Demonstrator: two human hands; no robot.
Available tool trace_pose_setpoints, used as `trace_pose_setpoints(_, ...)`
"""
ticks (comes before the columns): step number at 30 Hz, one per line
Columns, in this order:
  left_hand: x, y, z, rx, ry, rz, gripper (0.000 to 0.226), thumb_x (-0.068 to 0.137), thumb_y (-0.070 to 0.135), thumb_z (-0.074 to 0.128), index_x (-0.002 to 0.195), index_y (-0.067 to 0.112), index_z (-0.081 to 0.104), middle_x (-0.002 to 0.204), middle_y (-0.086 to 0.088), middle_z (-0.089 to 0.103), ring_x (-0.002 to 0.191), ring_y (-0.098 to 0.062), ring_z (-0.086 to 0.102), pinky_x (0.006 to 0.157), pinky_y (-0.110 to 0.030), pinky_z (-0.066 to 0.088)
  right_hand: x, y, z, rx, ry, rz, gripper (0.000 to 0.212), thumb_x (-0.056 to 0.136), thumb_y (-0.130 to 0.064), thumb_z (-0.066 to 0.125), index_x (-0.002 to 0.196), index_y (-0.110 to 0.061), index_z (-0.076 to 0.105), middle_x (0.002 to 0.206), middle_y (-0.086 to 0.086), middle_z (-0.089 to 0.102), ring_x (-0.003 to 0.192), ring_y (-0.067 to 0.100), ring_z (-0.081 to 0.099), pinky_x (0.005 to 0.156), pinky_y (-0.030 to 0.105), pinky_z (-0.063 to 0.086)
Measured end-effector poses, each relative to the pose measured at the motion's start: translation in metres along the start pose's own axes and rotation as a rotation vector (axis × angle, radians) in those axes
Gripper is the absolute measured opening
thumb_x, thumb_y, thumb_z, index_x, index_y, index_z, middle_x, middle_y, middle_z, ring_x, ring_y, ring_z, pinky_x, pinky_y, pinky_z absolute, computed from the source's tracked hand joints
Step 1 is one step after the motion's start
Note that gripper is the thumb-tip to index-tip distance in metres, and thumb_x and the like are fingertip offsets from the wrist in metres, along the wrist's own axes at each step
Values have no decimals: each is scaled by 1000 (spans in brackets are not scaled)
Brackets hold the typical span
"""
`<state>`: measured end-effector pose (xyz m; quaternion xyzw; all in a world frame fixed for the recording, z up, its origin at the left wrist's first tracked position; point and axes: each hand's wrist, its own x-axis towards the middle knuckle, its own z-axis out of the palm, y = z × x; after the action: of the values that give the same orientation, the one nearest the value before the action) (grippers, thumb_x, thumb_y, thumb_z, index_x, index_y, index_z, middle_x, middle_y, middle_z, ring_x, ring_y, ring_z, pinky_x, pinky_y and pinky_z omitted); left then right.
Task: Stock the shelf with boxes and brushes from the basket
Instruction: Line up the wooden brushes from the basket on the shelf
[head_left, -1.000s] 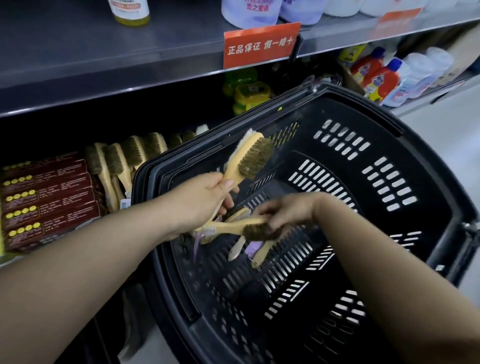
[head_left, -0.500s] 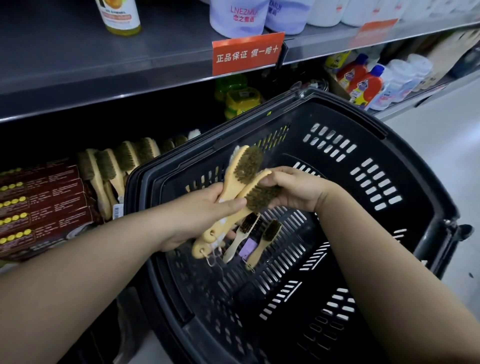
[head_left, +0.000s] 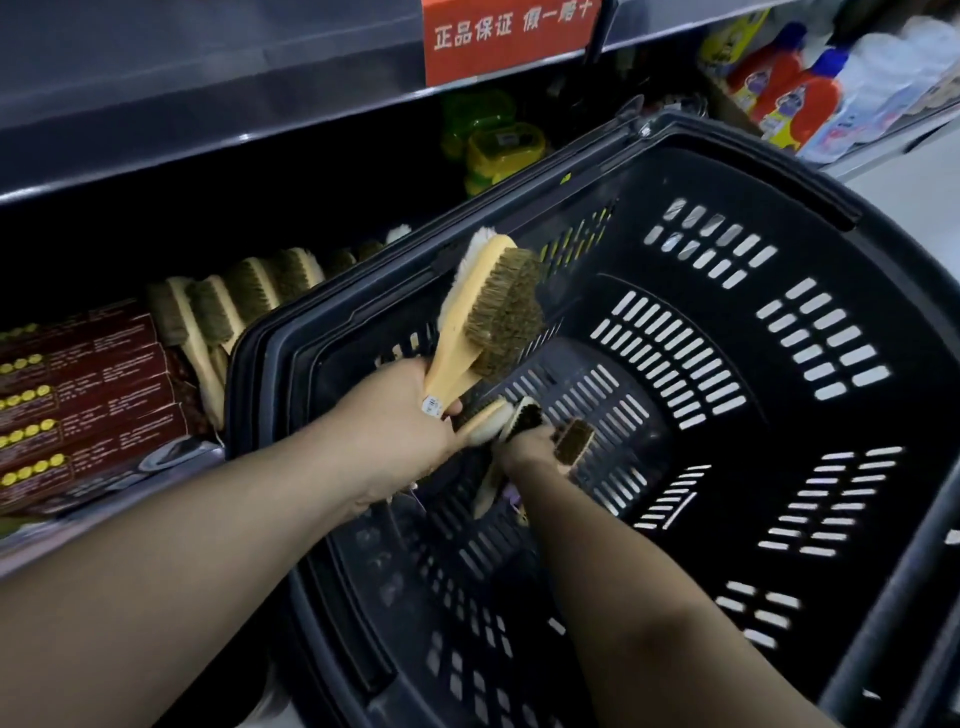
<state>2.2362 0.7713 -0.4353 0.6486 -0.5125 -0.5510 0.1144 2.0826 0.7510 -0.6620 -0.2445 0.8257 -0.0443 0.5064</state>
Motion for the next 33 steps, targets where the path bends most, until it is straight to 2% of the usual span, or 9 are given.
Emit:
trace_pose_setpoints(3, 5, -4, 0, -1, 17, -28, 14, 84, 6, 64, 85, 19, 58, 73, 0, 56, 63, -11, 50, 46, -18, 39, 7, 13, 20, -70, 91, -14, 101, 82, -36, 67, 146, -6, -5, 147, 18, 24, 129, 35, 40, 97, 40, 40)
trace_pose_setpoints(7, 5, -4, 0, -58, -16, -33, 17, 83, 7, 65, 85, 23, 59, 69, 4, 55, 58, -8, 50, 34, -8, 32, 19, 18, 14, 38, 102, -12, 66, 86, -14, 60, 139, -5, 21, 139, 22, 40, 124, 38, 45, 96, 42, 41)
trace_pose_setpoints(10, 6, -3, 0, -101, -26, -39, 15, 84, 8, 65, 89, 21, 60, 63, 4, 51, 48, -6, 49, 32, -10, 29, 20, 10, -20, 137, -114, -13, 14, 90, 0, 48, 102, -2, 55, 103, 19, 59, 113, 35, 57, 83, 38, 52)
trace_pose_setpoints(14, 7, 1, 1, -160, 17, -56, 11, 83, 15, 68, 79, 17, 58, 60, 0, 52, 49, -14, 46, 30, -9, 26, -13, -11, -79, 103, -521, 60, 14, 90, -3, 48, 79, 0, 55, 66, 16, 64, 59, 28, 65, 55, 32, 51)
trace_pose_setpoints(18, 5, 4, 2, -184, 18, -75, 11, 84, 19, 67, 76, 19, 60, 61, 0, 55, 43, -8, 47, 34, -14, 29, -56, -38, -120, 230, -620, -106, 7, 91, -17, 56, 90, -10, 57, 79, 6, 63, 73, 20, 59, 68, 31, 49)
trace_pose_setpoints(20, 5, 4, 4, -199, -4, -69, 9, 85, 12, 65, 79, 18, 61, 70, -4, 62, 57, -14, 56, 46, -18, 41, -82, -46, -132, 395, -670, -230, 7, 84, -12, 60, 91, -11, 59, 80, 5, 65, 74, 16, 60, 72, 26, 49)
trace_pose_setpoints(24, 2, 5, 9, -362, -102, -73, 13, 85, 3, 64, 89, 15, 62, 91, -13, 68, 87, -26, 66, 87, -46, 53, -131, -52, -139, 478, -794, -384, 9, 72, -9, 61, 80, -8, 59, 65, 1, 65, 53, 6, 57, 49, 10, 41)
trace_pose_setpoints(28, 1, 7, 11, -461, -169, -28, 10, 82, 12, 69, 91, 16, 68, 87, -7, 74, 88, -24, 67, 84, -41, 52, -145, -55, -137, 459, -802, -466, 21, 70, -9, 62, 90, -7, 67, 81, 1, 73, 70, 8, 69, 55, 12, 54)
trace_pose_setpoints(33, 2, 1, 10, -256, -188, -10, 29, 75, 6, 75, 102, 11, 68, 88, -11, 71, 85, -27, 67, 77, -40, 54, -139, -53, -135, 425, -894, -498, 20, 74, 1, 62, 85, -11, 76, 88, 5, 74, 80, 14, 71, 62, 15, 56)
